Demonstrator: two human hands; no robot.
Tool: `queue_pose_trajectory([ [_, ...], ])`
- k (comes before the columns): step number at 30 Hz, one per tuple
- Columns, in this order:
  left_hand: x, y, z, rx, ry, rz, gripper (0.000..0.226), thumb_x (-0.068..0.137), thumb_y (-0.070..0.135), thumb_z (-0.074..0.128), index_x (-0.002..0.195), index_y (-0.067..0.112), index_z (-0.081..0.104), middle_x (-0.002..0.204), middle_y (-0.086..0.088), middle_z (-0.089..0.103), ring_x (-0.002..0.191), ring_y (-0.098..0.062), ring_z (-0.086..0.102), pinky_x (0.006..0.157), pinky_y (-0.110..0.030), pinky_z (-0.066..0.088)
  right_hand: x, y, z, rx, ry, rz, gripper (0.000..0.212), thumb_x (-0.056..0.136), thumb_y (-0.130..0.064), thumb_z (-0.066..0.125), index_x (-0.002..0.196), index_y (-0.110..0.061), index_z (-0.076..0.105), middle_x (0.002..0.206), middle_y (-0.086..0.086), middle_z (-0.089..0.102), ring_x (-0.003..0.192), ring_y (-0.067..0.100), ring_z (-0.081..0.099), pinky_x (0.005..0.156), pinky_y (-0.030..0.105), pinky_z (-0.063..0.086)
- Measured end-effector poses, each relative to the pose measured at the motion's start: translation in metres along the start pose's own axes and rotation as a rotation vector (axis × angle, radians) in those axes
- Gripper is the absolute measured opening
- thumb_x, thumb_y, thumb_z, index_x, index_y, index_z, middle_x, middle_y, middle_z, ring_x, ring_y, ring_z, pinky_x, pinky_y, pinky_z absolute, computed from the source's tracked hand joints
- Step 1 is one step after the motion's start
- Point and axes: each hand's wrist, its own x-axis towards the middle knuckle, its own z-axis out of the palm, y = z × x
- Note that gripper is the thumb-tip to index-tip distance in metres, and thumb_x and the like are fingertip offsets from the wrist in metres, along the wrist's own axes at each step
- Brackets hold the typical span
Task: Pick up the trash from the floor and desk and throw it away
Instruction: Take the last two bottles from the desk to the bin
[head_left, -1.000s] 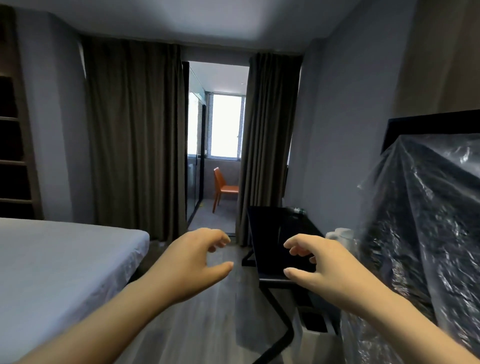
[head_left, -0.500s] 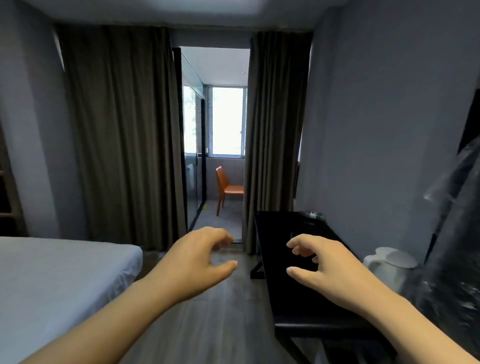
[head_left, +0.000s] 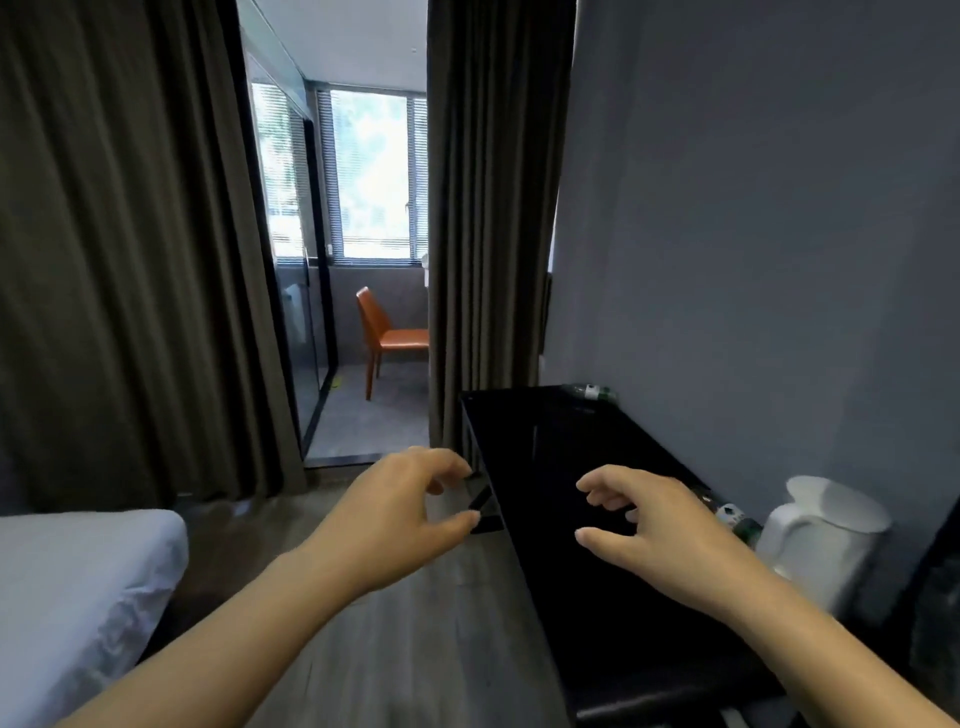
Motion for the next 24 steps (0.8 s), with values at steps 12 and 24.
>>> queue_pose_trajectory([
  [12,0.172,-0.075,0.069,-0.13,-0.199,0.175,0.042,0.081,0.044,0.067,0.12,0.031,0.059,0.111,0.018,0.06,0.098,0.003,0.056,0.089,-0.02,0.049,0.107,0.076,0.047,-0.009,0.041,0.286,0.043,0.077,-0.054,0.063,0.118,-0.047,0.052,0.106,-0.028,0.055,0.103,-0.012,0.05,0.086,0.016,0.045],
  [24,0.362,-0.079,0.16,-0.157,-0.336,0.342,0.044,0.082,0.044,0.066,0.123,0.03,0.056,0.114,0.016,0.058,0.101,0.001,0.055,0.09,-0.019,0.048,0.218,0.21,0.045,0.059,0.117,0.497,0.043,0.079,-0.049,0.067,0.118,-0.045,0.05,0.106,-0.028,0.055,0.1,-0.01,0.051,0.085,0.015,0.044],
])
